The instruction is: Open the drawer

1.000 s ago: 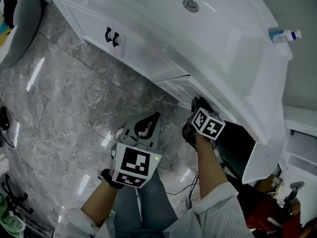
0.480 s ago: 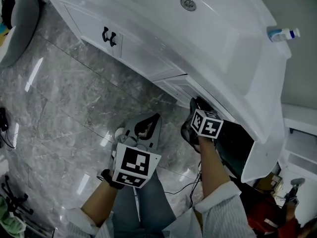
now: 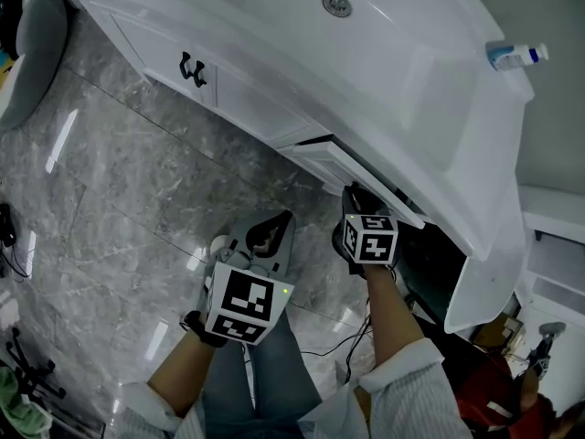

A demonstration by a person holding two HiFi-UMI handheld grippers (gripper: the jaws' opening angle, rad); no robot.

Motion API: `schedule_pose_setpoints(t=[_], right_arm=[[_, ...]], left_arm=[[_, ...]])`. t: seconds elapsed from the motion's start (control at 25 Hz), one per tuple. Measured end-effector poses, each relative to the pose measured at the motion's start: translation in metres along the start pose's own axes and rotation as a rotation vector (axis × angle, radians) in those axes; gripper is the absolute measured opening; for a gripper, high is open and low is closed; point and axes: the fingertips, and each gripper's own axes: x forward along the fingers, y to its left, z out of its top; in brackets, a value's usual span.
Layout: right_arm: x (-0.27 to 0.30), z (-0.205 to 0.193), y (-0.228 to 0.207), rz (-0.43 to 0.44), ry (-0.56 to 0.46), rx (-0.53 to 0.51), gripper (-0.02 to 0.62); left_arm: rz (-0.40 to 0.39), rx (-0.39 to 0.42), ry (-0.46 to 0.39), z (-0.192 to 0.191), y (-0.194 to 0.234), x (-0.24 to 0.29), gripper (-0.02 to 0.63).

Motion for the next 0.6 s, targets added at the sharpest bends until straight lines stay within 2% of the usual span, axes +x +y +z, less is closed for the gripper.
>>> schedule_pose_setpoints(t=[0.32,0.6], right_arm=[[-0.006,-0.006,0.006,0.03,-0.028,-0.102,0.057],[-0.014,-0.018,0.02,0.034,-0.053,-0.134,0.052]], left_arm=[[-0.016,0.016,0.011,-0.001,-0.008,0.003,0.014],[-0.026,0.022,0.017,-0.004,-0.014,0.003,0.014]])
